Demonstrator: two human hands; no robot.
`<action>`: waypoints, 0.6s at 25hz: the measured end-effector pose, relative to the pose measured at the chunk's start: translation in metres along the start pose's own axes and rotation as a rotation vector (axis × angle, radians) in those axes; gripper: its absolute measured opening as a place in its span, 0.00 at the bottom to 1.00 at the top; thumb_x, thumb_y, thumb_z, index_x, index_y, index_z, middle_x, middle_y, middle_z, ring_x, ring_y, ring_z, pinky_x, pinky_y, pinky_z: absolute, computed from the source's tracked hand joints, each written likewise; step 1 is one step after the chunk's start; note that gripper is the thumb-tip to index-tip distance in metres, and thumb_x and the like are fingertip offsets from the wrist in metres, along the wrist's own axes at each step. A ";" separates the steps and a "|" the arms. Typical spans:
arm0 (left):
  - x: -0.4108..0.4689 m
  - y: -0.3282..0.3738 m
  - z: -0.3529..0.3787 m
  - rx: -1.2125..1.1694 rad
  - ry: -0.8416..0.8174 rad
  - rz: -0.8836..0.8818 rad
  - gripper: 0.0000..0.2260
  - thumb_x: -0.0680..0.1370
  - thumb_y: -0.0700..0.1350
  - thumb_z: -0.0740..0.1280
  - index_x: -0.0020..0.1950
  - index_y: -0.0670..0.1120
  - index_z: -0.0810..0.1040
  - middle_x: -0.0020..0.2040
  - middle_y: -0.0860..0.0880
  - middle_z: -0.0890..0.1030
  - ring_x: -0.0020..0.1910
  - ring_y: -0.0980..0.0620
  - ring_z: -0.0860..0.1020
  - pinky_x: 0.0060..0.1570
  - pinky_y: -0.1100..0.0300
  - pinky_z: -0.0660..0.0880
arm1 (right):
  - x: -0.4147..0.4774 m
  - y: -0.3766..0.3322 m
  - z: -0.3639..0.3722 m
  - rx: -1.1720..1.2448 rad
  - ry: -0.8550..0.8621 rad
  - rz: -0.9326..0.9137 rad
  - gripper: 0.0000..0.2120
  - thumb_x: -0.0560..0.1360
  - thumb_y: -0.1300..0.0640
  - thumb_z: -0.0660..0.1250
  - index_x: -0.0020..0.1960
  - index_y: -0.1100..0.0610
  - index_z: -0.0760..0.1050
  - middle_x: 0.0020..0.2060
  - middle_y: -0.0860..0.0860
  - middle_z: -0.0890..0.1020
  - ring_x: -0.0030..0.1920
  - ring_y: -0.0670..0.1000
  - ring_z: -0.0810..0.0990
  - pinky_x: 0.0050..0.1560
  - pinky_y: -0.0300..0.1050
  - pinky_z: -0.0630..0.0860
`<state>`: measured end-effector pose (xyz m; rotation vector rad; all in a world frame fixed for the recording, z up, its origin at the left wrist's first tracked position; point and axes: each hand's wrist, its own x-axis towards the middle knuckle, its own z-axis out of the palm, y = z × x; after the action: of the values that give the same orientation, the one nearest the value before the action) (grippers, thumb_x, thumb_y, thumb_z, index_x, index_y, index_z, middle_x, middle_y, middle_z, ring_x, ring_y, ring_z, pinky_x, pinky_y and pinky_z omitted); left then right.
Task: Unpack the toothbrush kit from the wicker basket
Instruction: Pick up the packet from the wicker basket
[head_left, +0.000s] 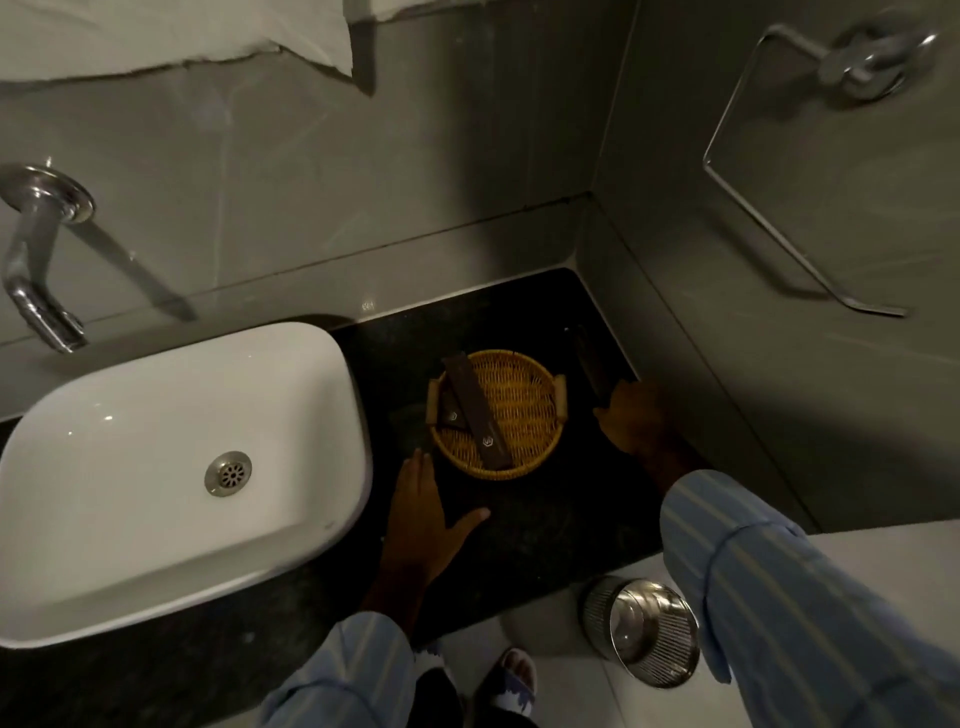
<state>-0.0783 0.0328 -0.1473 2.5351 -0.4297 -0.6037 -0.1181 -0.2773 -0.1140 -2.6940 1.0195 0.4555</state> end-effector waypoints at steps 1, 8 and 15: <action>0.000 -0.006 0.008 0.028 -0.022 -0.014 0.54 0.66 0.72 0.66 0.81 0.45 0.48 0.82 0.46 0.50 0.81 0.46 0.50 0.79 0.48 0.52 | 0.008 0.001 0.006 0.018 -0.012 0.008 0.23 0.79 0.47 0.63 0.63 0.66 0.72 0.60 0.63 0.77 0.60 0.63 0.77 0.59 0.55 0.74; 0.004 -0.030 0.034 0.361 -0.088 0.032 0.53 0.69 0.74 0.59 0.81 0.44 0.44 0.82 0.44 0.43 0.81 0.44 0.44 0.77 0.47 0.42 | 0.023 0.001 0.024 0.097 -0.054 0.106 0.15 0.79 0.56 0.64 0.57 0.68 0.77 0.57 0.65 0.80 0.58 0.65 0.78 0.55 0.56 0.76; 0.006 0.012 -0.019 -0.002 -0.015 0.171 0.47 0.69 0.69 0.66 0.80 0.48 0.53 0.81 0.47 0.57 0.79 0.47 0.57 0.74 0.57 0.56 | 0.006 0.001 -0.015 0.184 -0.034 0.106 0.12 0.78 0.60 0.64 0.56 0.67 0.77 0.57 0.64 0.80 0.58 0.65 0.79 0.55 0.55 0.75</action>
<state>-0.0661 0.0279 -0.1287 2.4610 -0.6434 -0.5580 -0.1107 -0.2863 -0.1025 -2.4716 1.1398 0.4044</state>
